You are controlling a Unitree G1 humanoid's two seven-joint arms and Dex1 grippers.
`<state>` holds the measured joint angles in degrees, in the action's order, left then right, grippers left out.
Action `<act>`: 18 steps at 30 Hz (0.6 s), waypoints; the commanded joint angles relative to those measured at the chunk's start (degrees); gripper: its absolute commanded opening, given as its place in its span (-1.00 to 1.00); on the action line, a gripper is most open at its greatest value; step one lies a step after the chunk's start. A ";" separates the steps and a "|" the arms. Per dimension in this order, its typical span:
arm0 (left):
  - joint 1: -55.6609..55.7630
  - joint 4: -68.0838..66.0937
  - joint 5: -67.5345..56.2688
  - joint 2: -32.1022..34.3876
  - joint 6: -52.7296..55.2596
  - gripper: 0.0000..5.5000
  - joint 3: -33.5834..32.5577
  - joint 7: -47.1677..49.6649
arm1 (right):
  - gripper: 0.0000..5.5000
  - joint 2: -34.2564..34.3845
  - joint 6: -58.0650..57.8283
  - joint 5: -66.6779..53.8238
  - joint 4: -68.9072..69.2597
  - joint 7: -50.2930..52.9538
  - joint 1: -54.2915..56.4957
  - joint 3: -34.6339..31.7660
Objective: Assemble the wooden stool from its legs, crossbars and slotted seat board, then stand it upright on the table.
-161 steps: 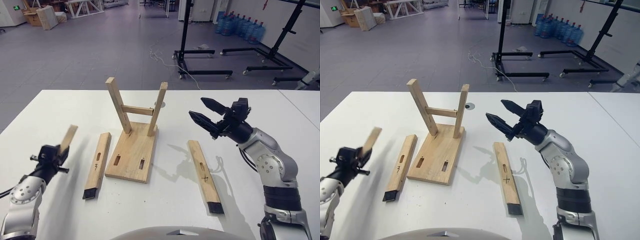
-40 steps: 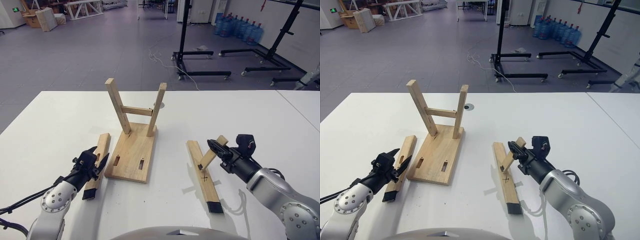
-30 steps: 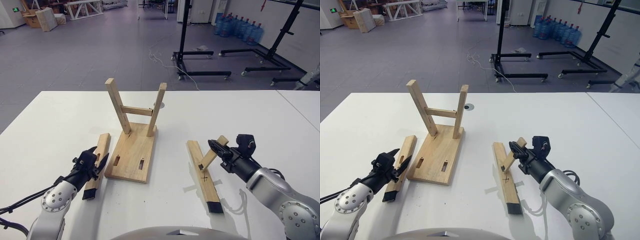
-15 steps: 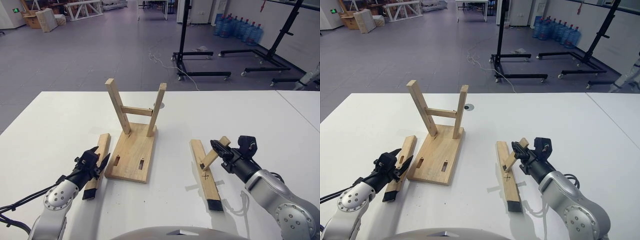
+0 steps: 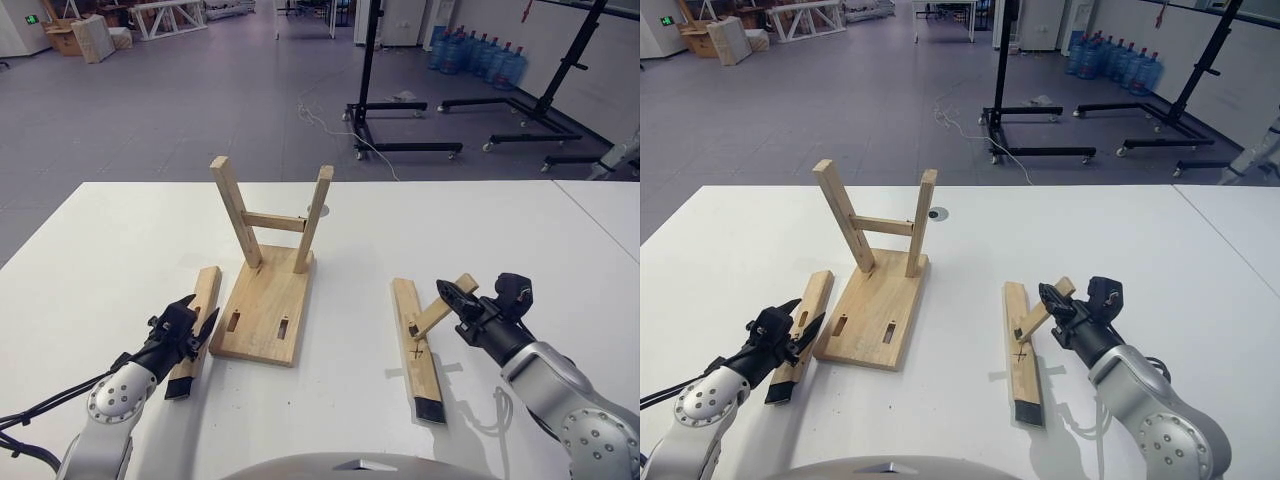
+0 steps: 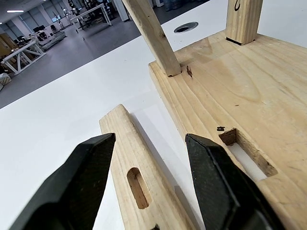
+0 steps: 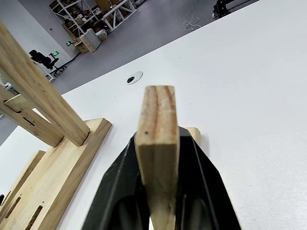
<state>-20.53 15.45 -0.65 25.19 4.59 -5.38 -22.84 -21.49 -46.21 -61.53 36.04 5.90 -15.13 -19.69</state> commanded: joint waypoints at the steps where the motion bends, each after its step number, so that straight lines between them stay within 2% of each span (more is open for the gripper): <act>1: -0.33 0.77 0.66 0.06 0.09 -0.03 0.00 0.51 | -0.86 0.83 0.70 -1.35 -0.34 0.42 -0.28 -1.43; 11: 0.36 0.85 0.69 0.70 0.56 -0.03 -0.02 0.40 | -0.86 0.42 1.81 4.60 -2.56 -1.89 -1.52 1.17; 18: 0.13 0.85 1.51 0.35 0.40 -0.03 0.67 0.60 | -0.86 1.26 2.09 6.49 -1.67 1.34 -0.01 1.62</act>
<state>-20.50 15.54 0.34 25.30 4.75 -5.10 -22.30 -20.31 -43.05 -57.04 34.63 5.79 -15.34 -18.52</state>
